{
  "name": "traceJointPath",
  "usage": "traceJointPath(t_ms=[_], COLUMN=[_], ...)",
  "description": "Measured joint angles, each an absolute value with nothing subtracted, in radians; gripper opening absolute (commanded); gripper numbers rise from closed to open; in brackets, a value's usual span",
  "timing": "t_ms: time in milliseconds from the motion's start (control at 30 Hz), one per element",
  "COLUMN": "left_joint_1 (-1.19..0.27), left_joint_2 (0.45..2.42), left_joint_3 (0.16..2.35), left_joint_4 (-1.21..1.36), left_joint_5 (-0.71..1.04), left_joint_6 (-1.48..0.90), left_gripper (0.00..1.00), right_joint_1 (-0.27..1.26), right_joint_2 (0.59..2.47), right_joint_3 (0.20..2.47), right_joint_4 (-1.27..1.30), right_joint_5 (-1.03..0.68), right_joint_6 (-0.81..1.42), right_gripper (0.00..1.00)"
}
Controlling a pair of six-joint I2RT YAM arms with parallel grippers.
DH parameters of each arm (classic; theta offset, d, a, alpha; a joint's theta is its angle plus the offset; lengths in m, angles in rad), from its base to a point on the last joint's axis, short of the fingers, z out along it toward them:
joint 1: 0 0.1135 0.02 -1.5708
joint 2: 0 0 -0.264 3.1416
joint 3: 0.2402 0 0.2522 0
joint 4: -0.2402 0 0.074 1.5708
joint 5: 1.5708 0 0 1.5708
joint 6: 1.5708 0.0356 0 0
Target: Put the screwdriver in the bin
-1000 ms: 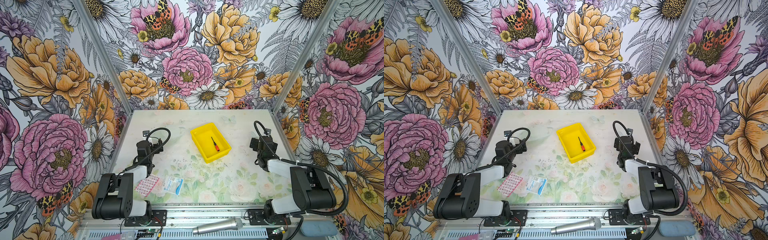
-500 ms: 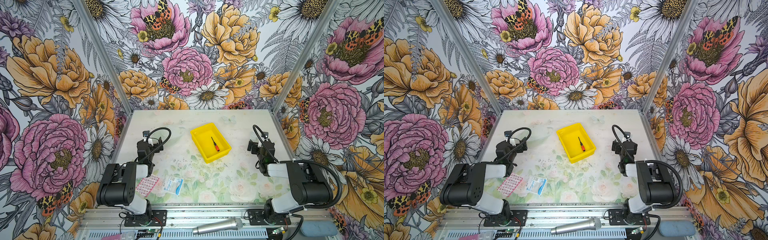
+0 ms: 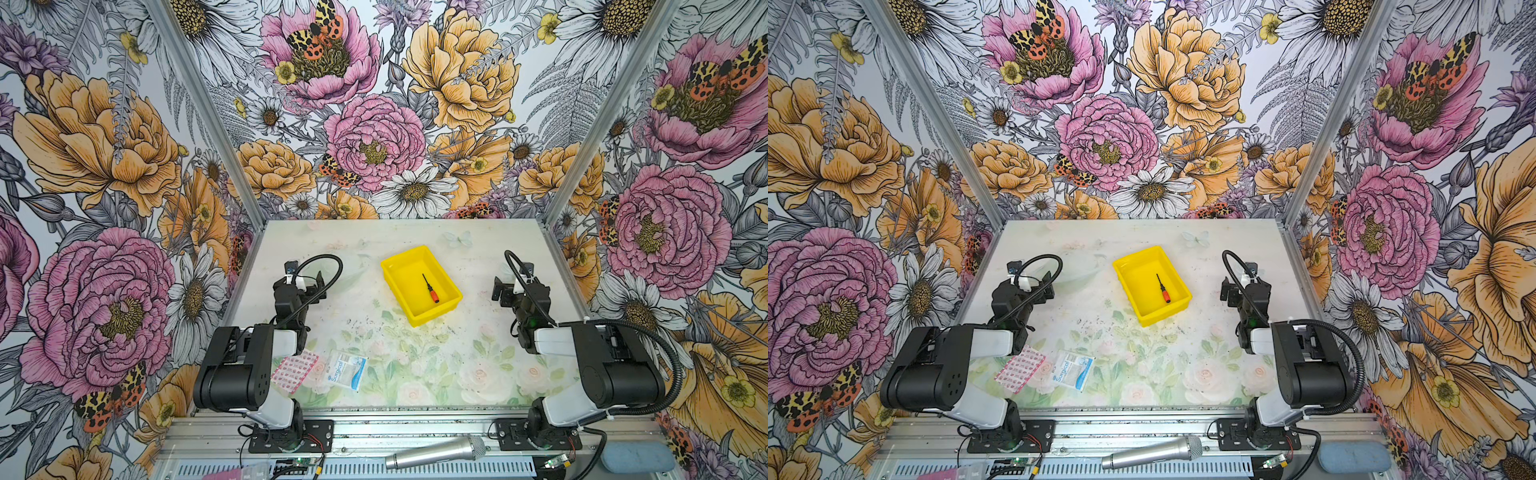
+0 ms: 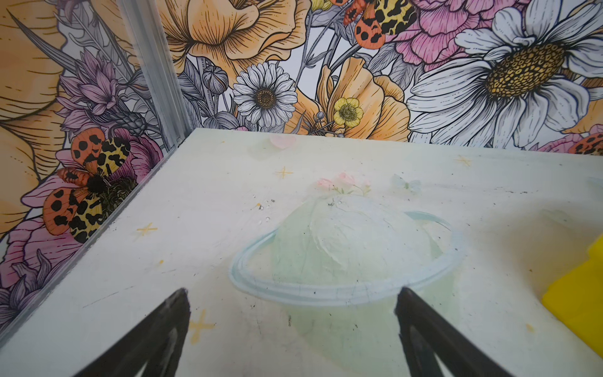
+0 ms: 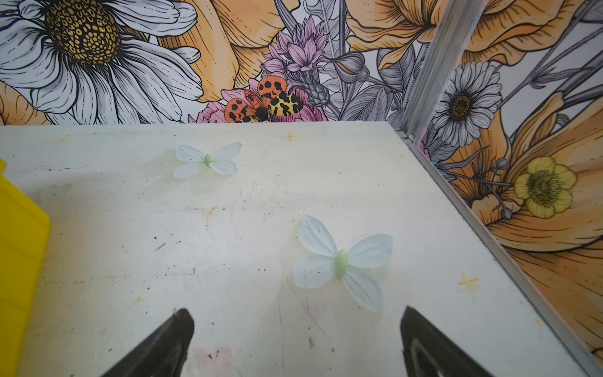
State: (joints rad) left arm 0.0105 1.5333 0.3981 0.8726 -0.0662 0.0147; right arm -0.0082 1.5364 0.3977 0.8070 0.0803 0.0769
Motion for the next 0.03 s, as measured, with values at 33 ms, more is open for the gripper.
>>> traceJointPath(t_ms=[33], left_joint_1=[0.009], left_joint_2=[1.534], left_joint_3=[0.398], left_joint_4=[0.873], left_joint_5=[-0.067], left_joint_6=[0.015], left_gripper=[0.98], right_joint_1=[-0.008], right_joint_2=[1.536], right_joint_3=[0.398], right_joint_4=[0.807], right_joint_5=[0.080], right_joint_6=[0.077], right_gripper=[0.99])
